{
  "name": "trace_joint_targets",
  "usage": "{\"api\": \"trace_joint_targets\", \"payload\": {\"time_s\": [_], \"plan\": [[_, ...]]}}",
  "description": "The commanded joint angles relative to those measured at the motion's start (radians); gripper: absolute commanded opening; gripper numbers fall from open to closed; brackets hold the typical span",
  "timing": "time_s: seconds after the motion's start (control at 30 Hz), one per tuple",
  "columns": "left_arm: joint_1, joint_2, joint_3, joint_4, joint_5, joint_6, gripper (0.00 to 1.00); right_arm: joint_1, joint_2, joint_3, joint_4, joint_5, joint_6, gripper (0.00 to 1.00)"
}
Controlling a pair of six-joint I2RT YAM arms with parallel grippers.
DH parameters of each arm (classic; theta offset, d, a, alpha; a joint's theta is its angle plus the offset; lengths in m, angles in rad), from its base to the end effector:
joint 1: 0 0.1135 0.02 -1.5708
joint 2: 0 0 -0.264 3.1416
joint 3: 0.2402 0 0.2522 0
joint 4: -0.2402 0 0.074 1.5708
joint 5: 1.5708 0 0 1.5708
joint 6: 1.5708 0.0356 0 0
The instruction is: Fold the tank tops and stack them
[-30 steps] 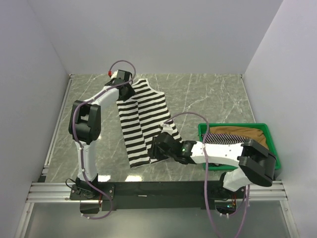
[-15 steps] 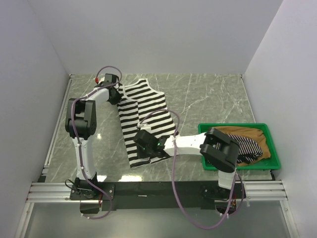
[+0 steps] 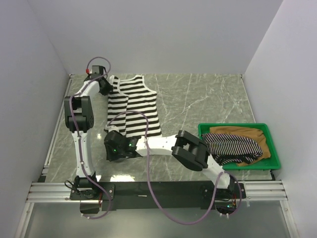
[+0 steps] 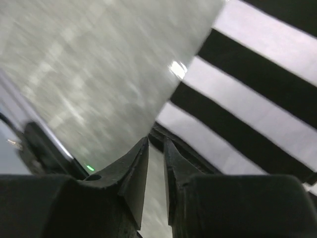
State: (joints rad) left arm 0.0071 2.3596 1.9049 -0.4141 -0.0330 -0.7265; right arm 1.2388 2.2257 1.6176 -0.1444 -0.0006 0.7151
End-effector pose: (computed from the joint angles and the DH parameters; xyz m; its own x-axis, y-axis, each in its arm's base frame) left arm 0.5245 0.0049 0.1622 -0.5519 -0.6678 -0.4994 -0.5284 0.7434 -0.4101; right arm 0.1617 0.4690 0.1573 -0.7882 -0.2744 -0.5509 -0.5678 0.6695 0.4790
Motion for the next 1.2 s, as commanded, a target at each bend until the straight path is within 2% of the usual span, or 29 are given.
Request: {"api": "trace_joint_targets", "payload": {"time_s": [0.0,0.03,0.13,0.3,0.37,0.43,0.53,0.57,0.6,0.67,0.7,0.83,0.97,1.17], "plan": [[0.024,0.029,0.111,-0.016,0.078,0.09,0.38,-0.021,0.011,0.11,0.026,-0.035,-0.026,0.28],[0.031,0.018,0.117,0.015,0.096,0.09,0.48,-0.024,0.002,0.114,0.043,-0.033,-0.035,0.3],[0.042,-0.052,0.128,0.069,0.154,0.081,0.65,-0.045,-0.075,0.088,0.094,-0.018,-0.052,0.37],[0.044,-0.196,0.132,0.132,0.208,0.046,0.72,-0.123,-0.323,-0.157,0.143,-0.003,-0.057,0.47],[0.028,-0.252,0.051,0.168,0.211,0.004,0.7,-0.192,-0.395,-0.252,0.123,0.022,-0.054,0.47],[-0.001,-0.333,-0.062,0.179,0.17,-0.036,0.67,-0.293,-0.486,-0.335,0.112,0.031,-0.043,0.47],[-0.128,-0.424,-0.226,0.176,0.049,-0.105,0.59,-0.454,-0.546,-0.386,0.123,0.004,-0.04,0.46],[-0.159,-0.44,-0.268,0.184,0.007,-0.116,0.56,-0.497,-0.548,-0.38,0.112,0.004,-0.045,0.45],[-0.223,-0.468,-0.303,0.178,-0.016,-0.149,0.49,-0.531,-0.541,-0.368,0.099,-0.031,-0.06,0.45],[-0.289,-0.488,-0.4,0.198,-0.037,-0.148,0.45,-0.625,-0.531,-0.335,0.077,-0.044,-0.074,0.45],[-0.353,-0.499,-0.423,0.192,-0.072,-0.145,0.36,-0.651,-0.519,-0.325,0.072,-0.053,-0.085,0.45],[-0.475,-0.517,-0.524,0.147,-0.142,-0.143,0.19,-0.766,-0.466,-0.248,0.032,-0.082,-0.101,0.45],[-0.608,-0.571,-0.619,0.138,-0.203,-0.14,0.13,-0.855,-0.419,-0.229,0.04,-0.121,-0.095,0.45],[-0.755,-0.593,-0.731,0.112,-0.271,-0.157,0.09,-0.892,-0.365,-0.208,0.043,-0.147,-0.095,0.44]]}}
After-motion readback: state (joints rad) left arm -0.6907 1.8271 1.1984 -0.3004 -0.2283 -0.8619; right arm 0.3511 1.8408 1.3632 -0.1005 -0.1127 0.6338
